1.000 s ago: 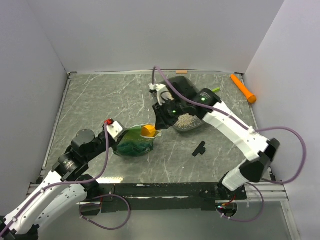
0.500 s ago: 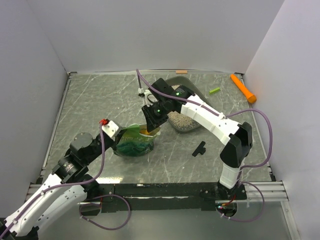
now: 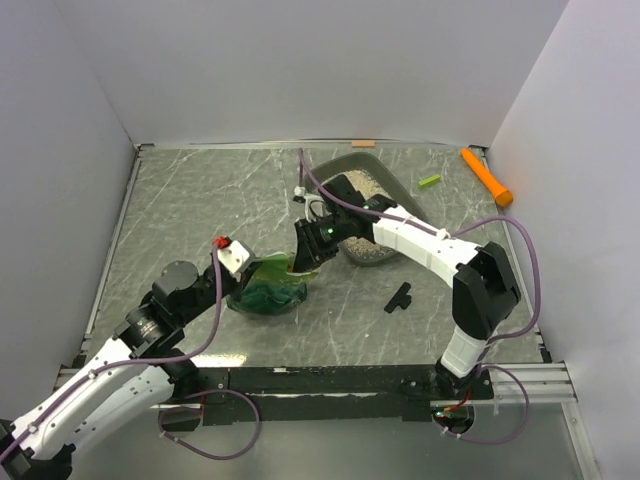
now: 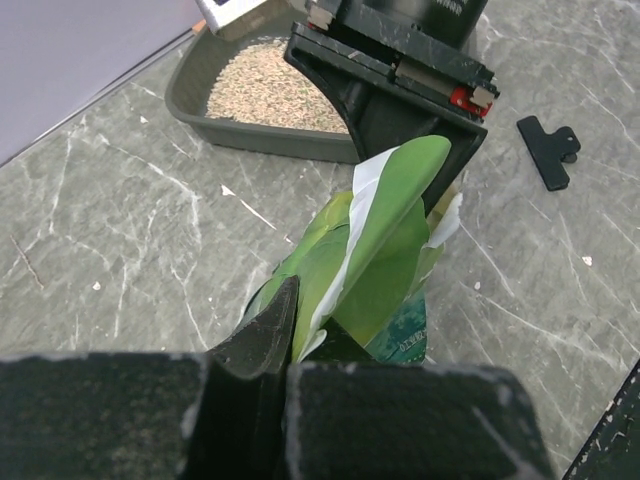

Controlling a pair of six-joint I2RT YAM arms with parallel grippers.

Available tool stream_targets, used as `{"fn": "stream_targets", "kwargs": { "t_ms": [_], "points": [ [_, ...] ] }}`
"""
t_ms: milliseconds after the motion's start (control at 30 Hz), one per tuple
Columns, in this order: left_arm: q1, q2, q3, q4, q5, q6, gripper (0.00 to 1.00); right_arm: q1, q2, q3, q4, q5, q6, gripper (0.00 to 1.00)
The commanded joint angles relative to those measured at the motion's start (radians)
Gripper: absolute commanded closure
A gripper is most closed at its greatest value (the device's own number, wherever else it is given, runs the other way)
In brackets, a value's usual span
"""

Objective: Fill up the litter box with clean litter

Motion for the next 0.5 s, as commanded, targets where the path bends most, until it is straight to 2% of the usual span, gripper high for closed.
{"fn": "stream_targets", "kwargs": {
  "t_ms": [0, 233, 467],
  "points": [
    [-0.014, -0.002, 0.002, 0.109, -0.001, -0.031, 0.99, -0.019, -0.026, -0.146, 0.189, -0.126, 0.053, 1.00],
    [-0.050, 0.030, -0.001, 0.097, -0.025, -0.018, 0.99, -0.065, -0.151, -0.362, 0.474, -0.308, 0.190, 1.00],
    [-0.082, 0.061, 0.001, 0.077, -0.050, -0.011, 0.99, -0.095, -0.267, -0.485, 0.642, -0.361, 0.282, 1.00]
  ]
}}
